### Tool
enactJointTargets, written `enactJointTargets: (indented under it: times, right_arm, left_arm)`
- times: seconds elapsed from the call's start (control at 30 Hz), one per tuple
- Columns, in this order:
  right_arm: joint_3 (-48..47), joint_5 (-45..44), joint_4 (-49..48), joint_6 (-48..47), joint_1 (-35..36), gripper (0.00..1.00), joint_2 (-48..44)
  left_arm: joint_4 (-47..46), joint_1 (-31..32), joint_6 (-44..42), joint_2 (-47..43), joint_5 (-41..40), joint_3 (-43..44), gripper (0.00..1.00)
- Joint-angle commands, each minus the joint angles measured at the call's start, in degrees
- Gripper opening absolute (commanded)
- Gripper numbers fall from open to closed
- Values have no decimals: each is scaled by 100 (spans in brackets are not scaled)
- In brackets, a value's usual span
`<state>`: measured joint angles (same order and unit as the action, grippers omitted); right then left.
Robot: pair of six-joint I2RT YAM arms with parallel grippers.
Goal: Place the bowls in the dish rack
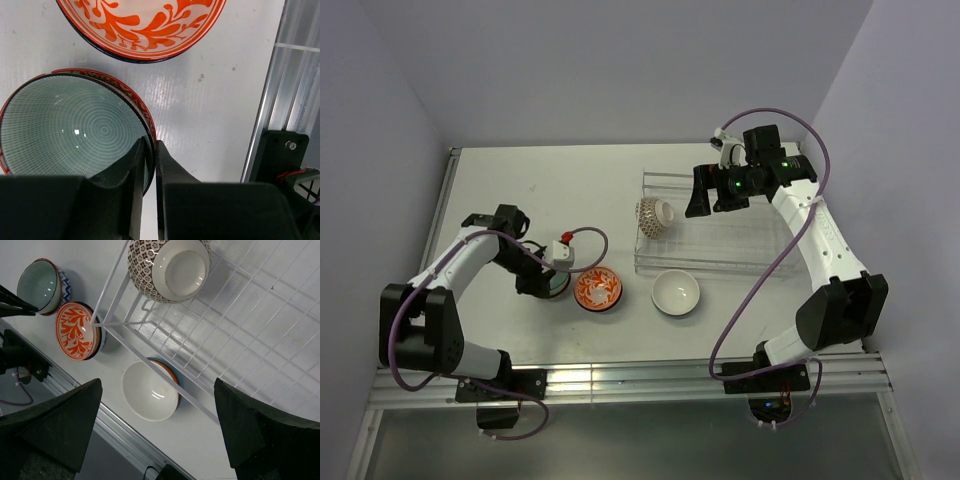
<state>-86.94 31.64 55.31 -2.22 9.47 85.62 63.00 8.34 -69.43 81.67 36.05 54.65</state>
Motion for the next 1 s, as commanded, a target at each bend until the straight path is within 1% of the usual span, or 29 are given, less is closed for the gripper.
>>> enactJointTargets:
  times: [0.0, 0.17, 0.3, 0.33, 0.53, 0.6, 0.63, 0.67, 0.7, 0.73, 0.77, 0.8, 0.83, 0.87, 0.9, 0.93, 0.97]
  right_arm:
    - [-8, 132, -46, 2, -42, 100, 7]
    - [-34, 290, -73, 55, -42, 100, 33]
    - [19, 431, -397, 213, -42, 100, -81]
    - [80, 466, -485, 491, -51, 100, -125]
    - [264, 782, -1153, 1266, -191, 100, -283]
    - [335, 983, -1416, 1495, -262, 100, -362]
    - [396, 1028, -1522, 1731, -323, 100, -388]
    - [432, 1046, -1619, 1855, -358, 100, -467]
    - [501, 1081, -1802, 2083, -393, 100, -511]
    - [528, 1168, -1891, 2198, -437, 100, -555]
    - [555, 1204, -1962, 2312, -516, 100, -617]
    - [607, 1230, -2084, 2531, -569, 100, -652]
    - [634, 1326, -2146, 2629, -622, 100, -696]
    - [660, 1406, -2191, 2726, -744, 100, -775]
    - [739, 1441, -2304, 2927, -815, 100, -828]
    - [783, 1476, -2340, 3025, -885, 100, -941]
    - [844, 1625, -2401, 3121, -1103, 100, -1003]
  left_arm:
    - [326, 10, -10, -230, 191, 230, 0]
    - [344, 10, 192, -467, 262, 388, 0]
    - [300, 10, 508, -661, 516, 773, 0]
    - [274, 10, 596, -687, 621, 862, 0]
    - [-130, 19, 1518, -854, 1035, 1530, 0]
    - [-629, 19, 2185, -933, 1324, 1740, 0]
    - [-927, 62, 2814, -1064, 1386, 1776, 0]
    - [-1226, 97, 3151, -1144, 1439, 1803, 0]
    - [-2038, 159, 3520, -1240, 1387, 1768, 0]
    - [-2490, 377, 4290, -1354, 1256, 1707, 0]
    - [-2904, 518, 4611, -1564, 1133, 1585, 0]
    - [-3769, 650, 4927, -1636, 784, 1540, 0]
    - [-4074, 982, 5409, -1689, 615, 1513, 0]
    - [-4346, 1159, 5570, -1672, 466, 1531, 0]
    - [-4688, 1327, 5711, -1593, 90, 1661, 0]
    - [-4848, 1685, 5930, -1410, -27, 1750, 0]
    - [-4963, 1845, 6028, -1278, -150, 1959, 0]
